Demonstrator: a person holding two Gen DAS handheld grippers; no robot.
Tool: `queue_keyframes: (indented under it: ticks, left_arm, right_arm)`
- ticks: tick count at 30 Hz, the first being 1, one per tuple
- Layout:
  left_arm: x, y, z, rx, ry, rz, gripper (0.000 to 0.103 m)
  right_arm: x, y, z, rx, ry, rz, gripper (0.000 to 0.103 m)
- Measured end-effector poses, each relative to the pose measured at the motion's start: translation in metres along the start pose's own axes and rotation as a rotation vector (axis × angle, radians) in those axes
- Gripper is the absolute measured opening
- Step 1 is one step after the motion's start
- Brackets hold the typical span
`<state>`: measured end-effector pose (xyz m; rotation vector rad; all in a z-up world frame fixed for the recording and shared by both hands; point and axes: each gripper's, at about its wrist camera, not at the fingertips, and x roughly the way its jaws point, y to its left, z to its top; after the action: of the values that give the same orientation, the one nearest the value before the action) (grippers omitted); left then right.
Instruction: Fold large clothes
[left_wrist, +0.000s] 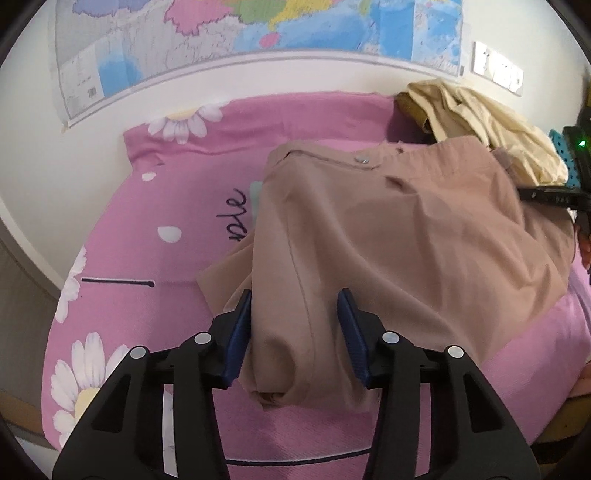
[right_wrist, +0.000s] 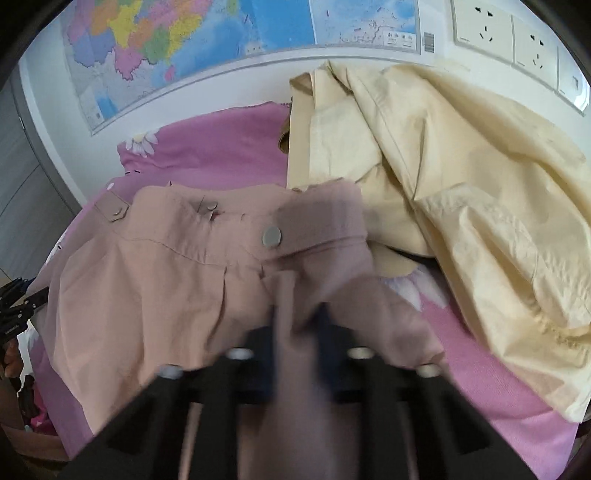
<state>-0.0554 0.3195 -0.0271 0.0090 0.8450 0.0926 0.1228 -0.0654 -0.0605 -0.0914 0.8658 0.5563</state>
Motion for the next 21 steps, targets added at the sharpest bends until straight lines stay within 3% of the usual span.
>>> queue_keyframes:
  ticks: [6, 9, 11, 12, 13, 14, 15, 16, 18, 21]
  left_arm:
    - [0.008, 0.008, -0.001, -0.038, 0.018, 0.004, 0.045]
    - [0.014, 0.014, -0.001, -0.080, 0.038, 0.022, 0.049]
    - [0.017, 0.019, -0.001, -0.119, 0.054, 0.040, 0.059]
    - [0.017, 0.022, -0.002, -0.142, 0.058, 0.045, 0.062]
    - [0.014, 0.026, -0.004, -0.173, 0.054, 0.041, 0.064]
    - [0.009, 0.029, -0.006, -0.193, 0.047, 0.020, 0.063]
    - [0.002, 0.032, -0.010, -0.216, 0.034, -0.012, 0.062]
    - [-0.007, 0.036, -0.015, -0.237, 0.020, -0.043, 0.062]
    - [-0.021, 0.041, -0.024, -0.262, 0.008, -0.106, 0.062]
    - [-0.039, 0.040, -0.038, -0.262, -0.009, -0.200, 0.062]
  right_arm:
    - [-0.013, -0.019, 0.010, 0.071, -0.054, -0.050, 0.004]
    - [0.000, -0.036, 0.008, 0.148, -0.005, 0.000, 0.006]
    - [0.011, -0.040, 0.003, 0.159, 0.045, 0.016, 0.011]
    - [0.009, -0.039, 0.002, 0.161, 0.036, 0.017, 0.020]
    - [0.003, -0.039, 0.001, 0.171, 0.025, 0.029, 0.039]
    - [-0.010, -0.041, -0.001, 0.184, 0.004, 0.054, 0.051]
    - [-0.022, -0.042, -0.003, 0.194, -0.023, 0.058, 0.071]
    - [-0.037, -0.043, -0.007, 0.203, -0.057, 0.072, 0.080]
    - [-0.072, -0.048, -0.020, 0.217, -0.101, 0.151, 0.081]
    - [-0.097, -0.065, -0.052, 0.334, -0.066, 0.271, 0.088]
